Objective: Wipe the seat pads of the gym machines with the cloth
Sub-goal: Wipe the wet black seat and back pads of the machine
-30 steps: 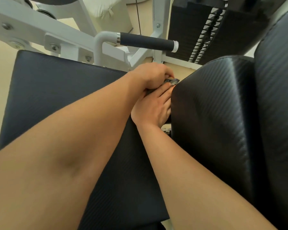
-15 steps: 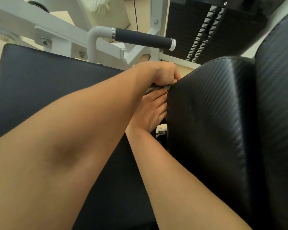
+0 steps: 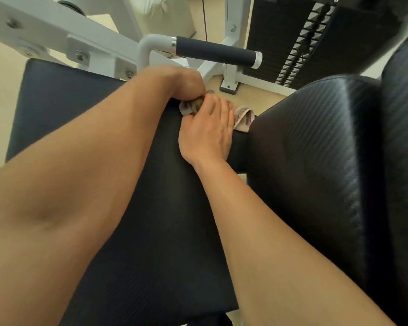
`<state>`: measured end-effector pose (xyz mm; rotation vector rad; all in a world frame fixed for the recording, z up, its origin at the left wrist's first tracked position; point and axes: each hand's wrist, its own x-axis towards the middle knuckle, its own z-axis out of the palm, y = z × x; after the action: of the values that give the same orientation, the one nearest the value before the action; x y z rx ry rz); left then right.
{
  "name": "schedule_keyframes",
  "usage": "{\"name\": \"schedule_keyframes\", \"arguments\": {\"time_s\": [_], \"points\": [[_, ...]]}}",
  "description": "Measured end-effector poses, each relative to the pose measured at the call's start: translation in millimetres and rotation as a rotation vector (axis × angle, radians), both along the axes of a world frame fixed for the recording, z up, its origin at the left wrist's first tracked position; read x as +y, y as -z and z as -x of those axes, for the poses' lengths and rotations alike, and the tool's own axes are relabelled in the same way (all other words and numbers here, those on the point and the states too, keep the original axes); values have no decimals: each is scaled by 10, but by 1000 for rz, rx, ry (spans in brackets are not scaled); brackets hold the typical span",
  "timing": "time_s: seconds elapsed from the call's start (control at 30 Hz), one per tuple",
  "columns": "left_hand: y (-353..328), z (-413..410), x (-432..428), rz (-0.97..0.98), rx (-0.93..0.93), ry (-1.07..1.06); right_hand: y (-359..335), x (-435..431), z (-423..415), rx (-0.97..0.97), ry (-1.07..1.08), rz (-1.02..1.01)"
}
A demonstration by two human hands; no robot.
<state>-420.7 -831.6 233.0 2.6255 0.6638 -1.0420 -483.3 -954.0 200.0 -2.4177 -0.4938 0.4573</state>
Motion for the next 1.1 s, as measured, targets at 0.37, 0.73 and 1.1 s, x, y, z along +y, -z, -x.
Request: {"name": "schedule_keyframes", "arguments": {"time_s": [0.37,0.73,1.1], "points": [[-365,1086,500,-427,-360,-62,-442,378,-84,155,-471,-228],[-251,956,293,-327,-442,39,-388,298,-178,156,-283,-67],[-747,1539,1452,-376,-471,-480,-724,1274,-71,302,-756,-70]]}}
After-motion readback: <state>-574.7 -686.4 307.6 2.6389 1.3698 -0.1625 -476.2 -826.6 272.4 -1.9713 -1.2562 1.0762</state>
